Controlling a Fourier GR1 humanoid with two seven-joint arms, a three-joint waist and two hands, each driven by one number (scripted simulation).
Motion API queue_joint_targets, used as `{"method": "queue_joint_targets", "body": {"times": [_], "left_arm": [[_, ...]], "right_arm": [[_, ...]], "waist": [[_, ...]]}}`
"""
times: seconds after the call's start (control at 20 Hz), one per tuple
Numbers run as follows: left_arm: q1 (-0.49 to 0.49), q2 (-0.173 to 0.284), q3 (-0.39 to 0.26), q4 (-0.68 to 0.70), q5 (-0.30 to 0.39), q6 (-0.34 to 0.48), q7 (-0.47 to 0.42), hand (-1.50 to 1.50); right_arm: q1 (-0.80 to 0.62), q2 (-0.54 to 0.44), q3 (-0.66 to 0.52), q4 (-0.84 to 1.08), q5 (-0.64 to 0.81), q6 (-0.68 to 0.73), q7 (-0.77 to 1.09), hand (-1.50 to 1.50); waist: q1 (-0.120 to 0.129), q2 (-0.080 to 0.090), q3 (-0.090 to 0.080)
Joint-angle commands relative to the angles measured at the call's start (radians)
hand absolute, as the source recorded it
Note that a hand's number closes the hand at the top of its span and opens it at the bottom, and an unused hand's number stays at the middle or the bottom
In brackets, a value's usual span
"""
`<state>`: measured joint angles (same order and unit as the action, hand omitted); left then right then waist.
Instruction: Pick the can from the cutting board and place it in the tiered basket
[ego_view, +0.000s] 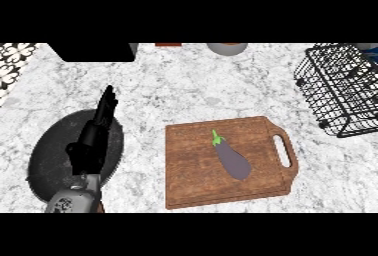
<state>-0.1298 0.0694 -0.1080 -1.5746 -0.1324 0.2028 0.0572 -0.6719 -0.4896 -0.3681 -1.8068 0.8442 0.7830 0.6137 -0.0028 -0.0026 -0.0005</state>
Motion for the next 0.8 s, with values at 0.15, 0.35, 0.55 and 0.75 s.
{"method": "queue_joint_targets", "body": {"times": [0.15,0.35,0.55,0.75], "left_arm": [[0.028,0.008,0.002,-0.035,0.009,-0.036,-0.008,0.0],[-0.022,-0.025,-0.008,-0.025,-0.028,0.009,0.035,0.0],[-0.024,-0.017,0.003,0.014,-0.022,-0.011,-0.009,0.0],[0.016,-0.017,-0.002,-0.039,-0.017,-0.013,0.01,0.0]], "right_arm": [[-0.112,-0.083,-0.021,0.219,-0.001,-0.093,-0.041,1.5],[-0.104,-0.17,0.022,0.361,0.07,-0.181,-0.143,1.5],[-0.14,-0.214,0.028,0.588,0.111,-0.338,-0.276,1.5],[-0.122,-0.223,0.076,0.633,0.152,-0.376,-0.308,1.5]], "waist": [[0.011,0.003,0.0],[0.011,0.004,0.0],[0.018,0.008,0.001],[0.014,0.004,0.001]]}}
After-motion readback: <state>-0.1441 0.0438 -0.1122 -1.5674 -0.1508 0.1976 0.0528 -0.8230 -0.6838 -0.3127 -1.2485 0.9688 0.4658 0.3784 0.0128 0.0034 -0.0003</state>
